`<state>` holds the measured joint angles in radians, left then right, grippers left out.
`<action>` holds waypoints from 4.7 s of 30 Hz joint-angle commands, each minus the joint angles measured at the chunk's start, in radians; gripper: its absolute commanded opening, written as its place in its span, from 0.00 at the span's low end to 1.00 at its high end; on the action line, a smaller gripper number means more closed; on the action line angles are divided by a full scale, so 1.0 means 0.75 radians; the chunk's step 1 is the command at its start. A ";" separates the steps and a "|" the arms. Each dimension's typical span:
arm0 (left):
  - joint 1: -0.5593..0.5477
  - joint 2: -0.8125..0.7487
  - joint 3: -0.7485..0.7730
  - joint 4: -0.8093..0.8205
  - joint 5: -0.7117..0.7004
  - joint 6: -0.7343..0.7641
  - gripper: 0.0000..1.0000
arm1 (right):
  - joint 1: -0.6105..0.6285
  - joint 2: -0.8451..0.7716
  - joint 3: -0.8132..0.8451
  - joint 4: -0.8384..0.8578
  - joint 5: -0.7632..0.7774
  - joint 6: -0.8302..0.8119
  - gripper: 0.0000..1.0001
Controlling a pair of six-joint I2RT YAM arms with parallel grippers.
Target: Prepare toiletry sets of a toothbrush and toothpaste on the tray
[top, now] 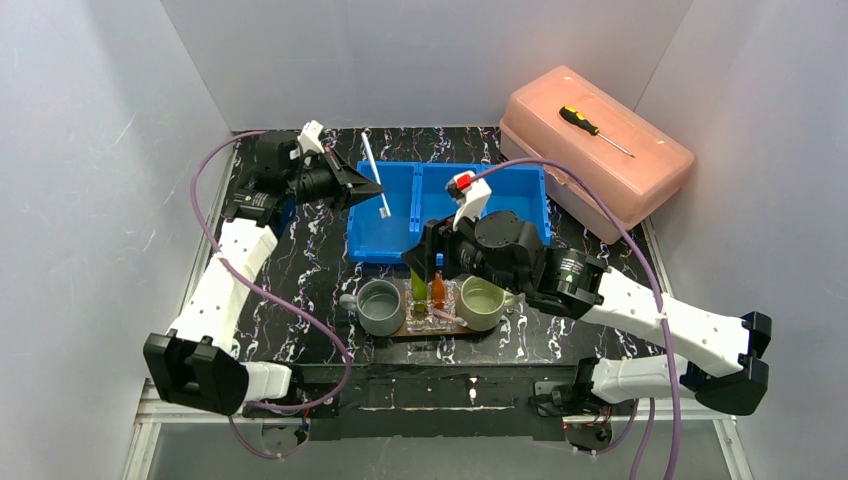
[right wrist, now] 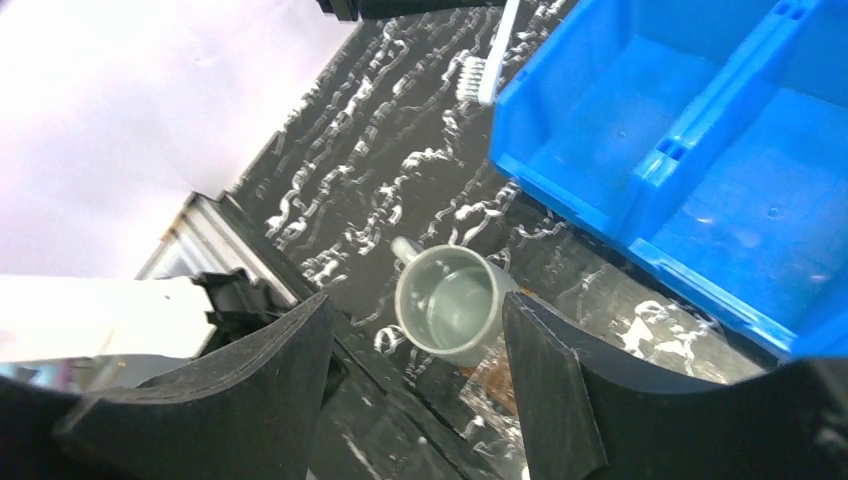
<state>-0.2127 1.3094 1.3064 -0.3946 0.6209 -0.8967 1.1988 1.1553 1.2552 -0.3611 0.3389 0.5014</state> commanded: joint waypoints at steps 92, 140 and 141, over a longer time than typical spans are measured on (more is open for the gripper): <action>0.020 -0.492 -0.259 0.579 0.064 -0.655 0.00 | -0.205 0.182 -0.069 1.092 -0.240 0.713 0.33; 0.018 -0.405 0.005 0.057 0.179 -0.205 0.73 | -0.214 0.115 0.396 -0.204 -0.362 -0.245 0.01; 0.018 -0.398 0.011 0.045 0.177 -0.199 0.73 | -0.214 0.110 0.394 -0.201 -0.368 -0.253 0.01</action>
<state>-0.2001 1.0050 1.2640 -0.3172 0.7383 -1.0863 1.0416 1.2453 1.5024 -0.4812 0.0868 0.3851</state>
